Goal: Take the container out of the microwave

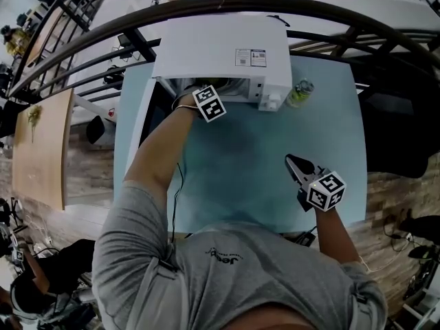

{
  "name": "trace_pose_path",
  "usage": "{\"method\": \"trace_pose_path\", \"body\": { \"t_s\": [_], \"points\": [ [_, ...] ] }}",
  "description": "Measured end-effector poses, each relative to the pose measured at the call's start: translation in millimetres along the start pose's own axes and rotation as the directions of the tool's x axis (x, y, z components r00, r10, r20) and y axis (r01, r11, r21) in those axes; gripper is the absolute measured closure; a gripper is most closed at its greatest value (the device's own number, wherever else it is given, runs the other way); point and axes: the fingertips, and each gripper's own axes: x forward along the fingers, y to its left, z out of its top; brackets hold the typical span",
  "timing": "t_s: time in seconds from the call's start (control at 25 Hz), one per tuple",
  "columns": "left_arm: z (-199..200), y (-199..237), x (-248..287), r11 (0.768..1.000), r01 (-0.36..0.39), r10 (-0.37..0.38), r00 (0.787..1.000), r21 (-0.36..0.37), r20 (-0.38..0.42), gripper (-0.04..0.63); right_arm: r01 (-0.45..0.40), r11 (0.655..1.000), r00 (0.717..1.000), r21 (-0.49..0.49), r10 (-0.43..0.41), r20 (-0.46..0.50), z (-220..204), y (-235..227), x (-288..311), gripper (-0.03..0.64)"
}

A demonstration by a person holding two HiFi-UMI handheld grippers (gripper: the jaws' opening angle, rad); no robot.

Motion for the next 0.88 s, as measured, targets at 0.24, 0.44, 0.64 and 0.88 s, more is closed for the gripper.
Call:
{"method": "trace_pose_path", "body": {
  "t_s": [0.24, 0.44, 0.64, 0.88],
  "points": [
    [8.1, -31.0, -41.3, 0.997, 0.062, -0.064, 0.997, 0.033, 0.041, 0.56, -0.01, 1.0, 1.0, -0.027, 0.01, 0.019, 14.1, 15.2, -4.5, 0.598],
    [8.1, -60.3, -93.1, 0.994, 0.103, -0.105, 0.992, 0.025, 0.074, 0.56, -0.02, 0.998, 0.999, -0.054, 0.022, 0.046, 32.6, 30.6, -18.4, 0.598],
    [-3.0, -98.9, -150.0, 0.99, 0.139, -0.138, 0.988, 0.001, 0.066, 0.56, -0.081, 0.992, 0.995, -0.098, 0.086, 0.054, 50.9, 50.4, -37.3, 0.598],
    [-7.6, -148.2, -207.0, 0.988, 0.148, -0.143, 0.986, -0.05, 0.082, 0.56, -0.132, 0.98, 0.99, -0.151, 0.138, 0.033, 63.5, 49.1, -60.0, 0.598]
  ]
}}
